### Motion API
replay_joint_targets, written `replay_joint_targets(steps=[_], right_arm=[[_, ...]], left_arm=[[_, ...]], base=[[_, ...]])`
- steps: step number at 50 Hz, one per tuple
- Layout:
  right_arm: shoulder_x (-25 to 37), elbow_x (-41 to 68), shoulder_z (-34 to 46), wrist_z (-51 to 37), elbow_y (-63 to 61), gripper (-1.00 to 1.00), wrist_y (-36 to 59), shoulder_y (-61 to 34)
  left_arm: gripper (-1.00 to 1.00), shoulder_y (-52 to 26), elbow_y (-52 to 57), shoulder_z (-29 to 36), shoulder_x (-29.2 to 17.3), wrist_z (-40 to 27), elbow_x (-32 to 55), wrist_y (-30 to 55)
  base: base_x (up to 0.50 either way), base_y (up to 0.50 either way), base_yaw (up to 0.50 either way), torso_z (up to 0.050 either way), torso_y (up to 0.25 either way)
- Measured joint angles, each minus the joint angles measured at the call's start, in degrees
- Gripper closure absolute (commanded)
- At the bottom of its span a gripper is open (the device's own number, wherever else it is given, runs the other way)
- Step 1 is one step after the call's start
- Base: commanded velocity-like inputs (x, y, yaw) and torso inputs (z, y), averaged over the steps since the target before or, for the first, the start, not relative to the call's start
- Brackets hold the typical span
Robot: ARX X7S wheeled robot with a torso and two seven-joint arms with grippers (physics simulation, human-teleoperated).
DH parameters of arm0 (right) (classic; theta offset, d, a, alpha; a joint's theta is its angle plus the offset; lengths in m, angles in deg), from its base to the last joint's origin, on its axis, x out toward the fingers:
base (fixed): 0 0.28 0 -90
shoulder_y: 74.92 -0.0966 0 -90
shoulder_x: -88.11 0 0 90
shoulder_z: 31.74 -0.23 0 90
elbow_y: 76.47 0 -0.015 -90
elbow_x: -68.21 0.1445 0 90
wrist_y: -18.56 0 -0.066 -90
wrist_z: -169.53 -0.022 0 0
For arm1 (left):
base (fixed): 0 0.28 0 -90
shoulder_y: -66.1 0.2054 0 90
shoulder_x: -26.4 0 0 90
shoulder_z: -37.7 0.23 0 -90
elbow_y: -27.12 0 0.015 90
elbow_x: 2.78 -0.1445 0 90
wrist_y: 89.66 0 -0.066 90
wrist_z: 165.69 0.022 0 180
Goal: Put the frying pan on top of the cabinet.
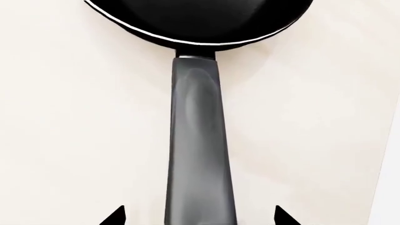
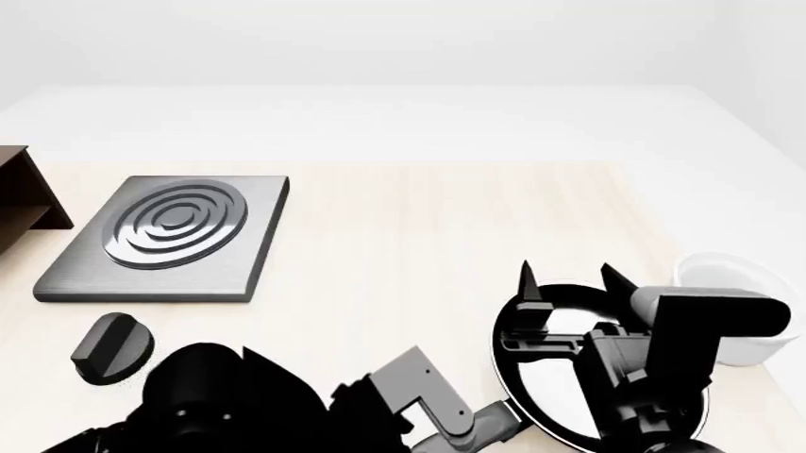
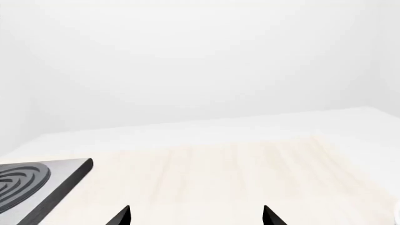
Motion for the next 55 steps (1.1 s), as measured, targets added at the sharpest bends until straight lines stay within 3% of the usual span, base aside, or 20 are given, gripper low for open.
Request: replay_joint_targets(steps=[23,24,55], right_arm=[[0.35,0.6,0.21,-0.35,-0.04,-1.0,-0.99,0.73],[0.36,0.62,0.22,-0.37,-0.04,-1.0,-1.02,0.75],[1.06,1.56,0.44,-1.31,-0.26,-1.0,-1.4,0.75]], left_arm=[[-1.0,0.48,-3.3,1.92,0.37,0.02,0.71,-0.13],[1.0,0.49,-3.4,1.96,0.38,-0.07,0.78,-0.12],[1.0,-0.33,-1.54,1.26,-1.24,-3.51,4.69,-0.81]], base=[[0.0,0.0,0.0,0.0,0.0],[0.0,0.0,0.0,0.0,0.0],[0.0,0.0,0.0,0.0,0.0]])
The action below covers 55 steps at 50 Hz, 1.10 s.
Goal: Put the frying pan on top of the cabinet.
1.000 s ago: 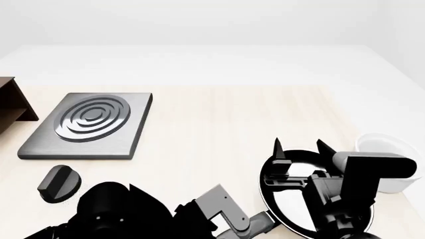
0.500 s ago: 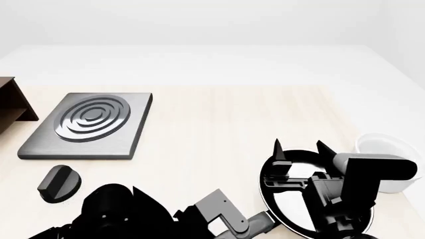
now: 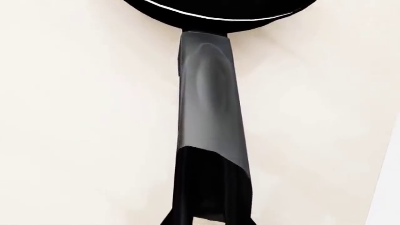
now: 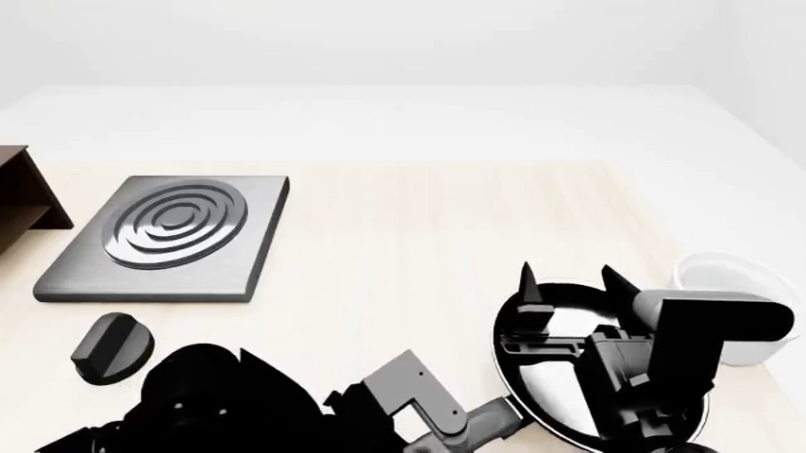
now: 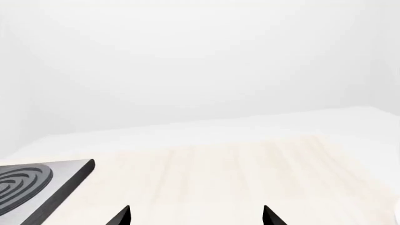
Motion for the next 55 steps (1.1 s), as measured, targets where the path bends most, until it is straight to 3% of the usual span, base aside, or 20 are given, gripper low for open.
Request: replay_joint_targets(steps=[35,55], right_arm=[[0.79,1.55,-0.08,-1.51,-0.9,-1.0,0.28,-0.7],[1.07,2.13,0.44,-1.86,-0.88,-1.0,-0.09,-0.76]], left_arm=[[1.0,0.66,2.67,-10.16,-12.62,-4.47,5.83,-6.62],[1.0,-12.0,-9.96,-19.42,-19.81,-9.58,7.85,-8.06]], base=[[0.0,0.0,0.0,0.0,0.001],[0.0,0.0,0.0,0.001,0.003]])
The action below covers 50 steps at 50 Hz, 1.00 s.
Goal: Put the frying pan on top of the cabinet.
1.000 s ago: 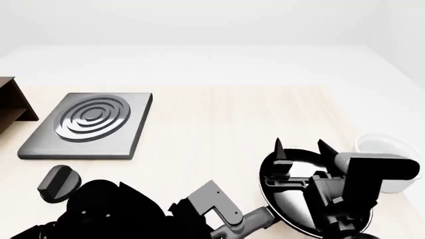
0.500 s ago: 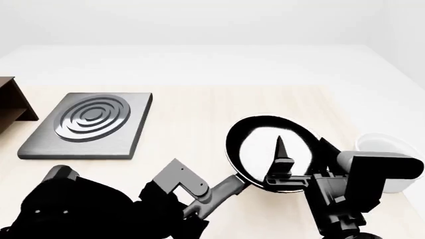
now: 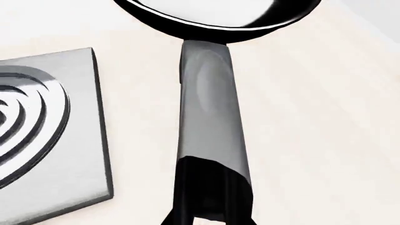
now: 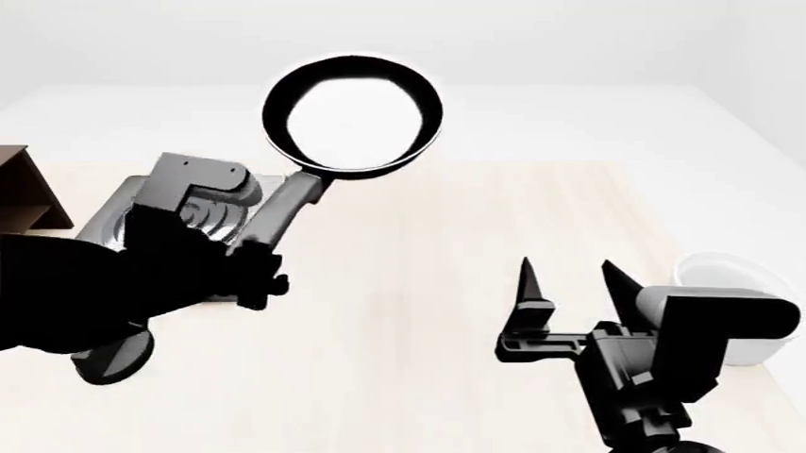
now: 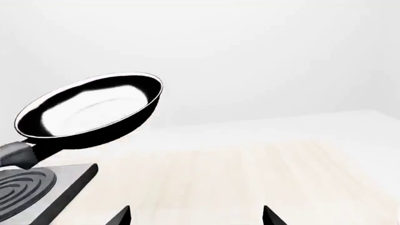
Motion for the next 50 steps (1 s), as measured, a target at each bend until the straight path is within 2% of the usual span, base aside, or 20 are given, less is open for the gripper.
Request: replay_joint_targets(steps=[7,15,30,40,50], right_arm=[[0.09,0.25,0.21,-0.05,0.0,-1.0,-0.15,0.02],[0.26,0.5,0.37,-0.13,-0.06,-1.0,-0.34,0.12],[0.64,0.97,0.62,-0.28,-0.11,-1.0,-0.64,0.28],[0.81,1.14,0.95,-0.32,0.13,-1.0,-0.89,0.39],[1.02,1.39,1.23,-0.64,0.03,-1.0,-0.87,0.37]], left_arm=[[1.0,-7.5,-6.9,-1.0,-0.51,-2.72,1.71,2.05],[1.0,-19.15,-18.56,0.86,0.5,-5.86,0.47,5.51],[1.0,-42.58,-43.9,10.34,2.84,-0.9,-13.49,6.72],[1.0,-50.63,-59.42,16.86,3.86,3.65,-23.15,2.26],[1.0,-53.84,-70.98,20.19,3.37,4.98,-29.44,-2.48]], base=[[0.0,0.0,0.0,0.0,0.001],[0.0,0.0,0.0,0.0,0.003],[0.0,0.0,0.0,0.001,0.002],[0.0,0.0,0.0,0.0,0.002],[0.0,0.0,0.0,0.0,0.001]])
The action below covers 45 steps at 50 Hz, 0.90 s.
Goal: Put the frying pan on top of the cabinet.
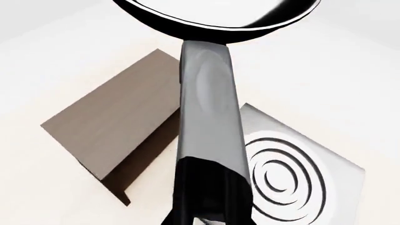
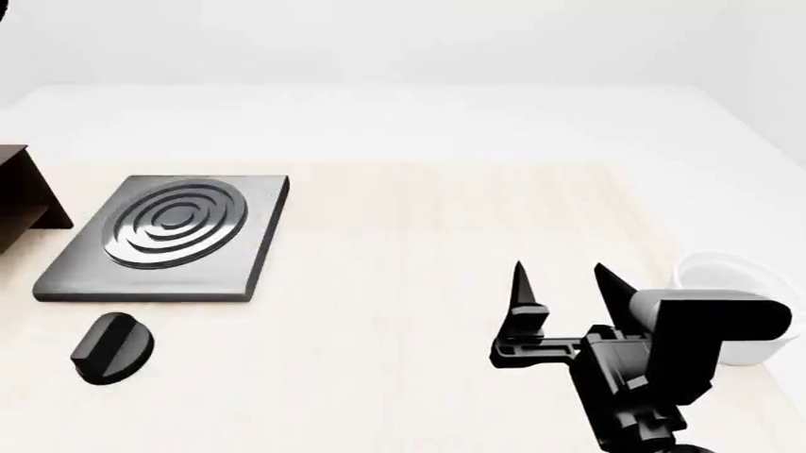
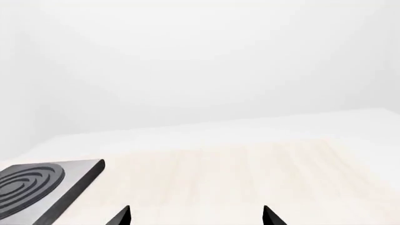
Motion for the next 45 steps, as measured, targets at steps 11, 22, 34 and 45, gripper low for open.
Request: replay_joint_targets(steps=[11,22,34,45], right_arm=[[0.08,-0.08,0.66,-0.19,0.26,-1.0,-0.23,-0.03],[0.21,-0.11,1.15,-0.39,0.42,-1.0,-0.5,0.1],[0.43,-0.06,1.45,-0.66,0.51,-1.0,-0.78,0.24],[0.58,0.02,1.8,-0.88,0.69,-1.0,-0.98,0.2]], left_arm=[[1.0,0.15,-3.19,-1.51,-3.5,-4.81,-1.03,-1.45],[1.0,1.5,-3.54,-3.88,-5.27,-7.76,-0.32,-2.0],[1.0,3.58,-1.76,-6.55,-6.79,-10.04,1.44,-2.22],[1.0,4.66,-1.58,-8.2,-7.1,-10.21,3.44,-2.94]], base=[[0.0,0.0,0.0,0.001,0.001],[0.0,0.0,0.0,0.0,0.001],[0.0,0.0,0.0,0.001,-0.207],[0.0,0.0,0.0,0.0,-0.04]])
